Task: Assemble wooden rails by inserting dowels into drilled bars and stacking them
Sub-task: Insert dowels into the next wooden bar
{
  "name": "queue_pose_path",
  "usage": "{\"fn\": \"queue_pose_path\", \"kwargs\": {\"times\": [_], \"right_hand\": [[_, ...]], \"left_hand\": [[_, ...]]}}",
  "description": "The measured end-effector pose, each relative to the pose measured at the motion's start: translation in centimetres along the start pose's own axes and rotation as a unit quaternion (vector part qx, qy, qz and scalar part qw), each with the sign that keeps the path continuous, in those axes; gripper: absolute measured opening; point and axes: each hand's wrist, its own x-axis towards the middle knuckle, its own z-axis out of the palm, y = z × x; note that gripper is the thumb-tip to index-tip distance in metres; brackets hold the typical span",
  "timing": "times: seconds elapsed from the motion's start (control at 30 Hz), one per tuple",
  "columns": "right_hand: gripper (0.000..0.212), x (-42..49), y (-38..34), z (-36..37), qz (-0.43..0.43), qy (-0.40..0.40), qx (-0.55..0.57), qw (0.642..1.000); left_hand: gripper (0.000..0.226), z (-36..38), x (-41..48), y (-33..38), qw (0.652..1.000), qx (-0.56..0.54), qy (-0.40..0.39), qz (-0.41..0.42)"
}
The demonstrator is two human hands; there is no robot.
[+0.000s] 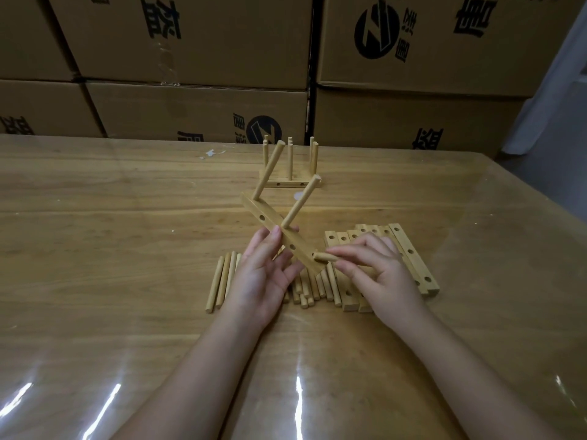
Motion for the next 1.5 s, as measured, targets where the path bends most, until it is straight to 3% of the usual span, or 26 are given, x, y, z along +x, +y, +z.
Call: {"fn": "queue_pose_path", "kwargs": {"times": [0.3,0.7,1.0,1.1,1.2,1.27,1.37,1.5], "right_hand": [[0.022,-0.1,-0.4,-0.1,-0.081,0.072,-0.159,0.981],[0.016,0.1,0.4,-0.2,-0.093,0.114,-0.207,0.967],[0.03,0.1,0.5,-0.2,-0.13,0.127,-0.289,0.94],[0.033,0.1,0.4,-0.1,-0.156,0.135,-0.328,0.922],[0.032,0.2,0.5,-0.2,-0.17,0.135,-0.34,0.915],[0.031,0.2,0.5,-0.2,-0.173,0.132,-0.341,0.915],[0.029,0.2,0.4,-0.1,-0.176,0.126,-0.343,0.914],[0.029,0.1,0.4,-0.1,-0.175,0.121,-0.343,0.915]], "left_hand": [[0.02,0.2,-0.2,-0.1,1.0,0.031,-0.003,-0.002],[0.016,-0.2,-0.1,-0.2,0.999,0.034,-0.001,-0.003],[0.013,0.1,-0.2,-0.3,0.999,0.043,-0.002,-0.001],[0.027,0.3,-0.1,-0.3,0.998,0.054,0.018,-0.003],[0.065,0.8,-0.4,-0.1,0.997,0.065,0.037,-0.008],[0.077,0.9,-0.4,-0.1,0.996,0.074,0.044,-0.012],[0.082,1.0,-0.5,-0.1,0.995,0.079,0.06,-0.018],[0.068,0.7,-0.4,-0.1,0.996,0.079,0.047,-0.019]]}}
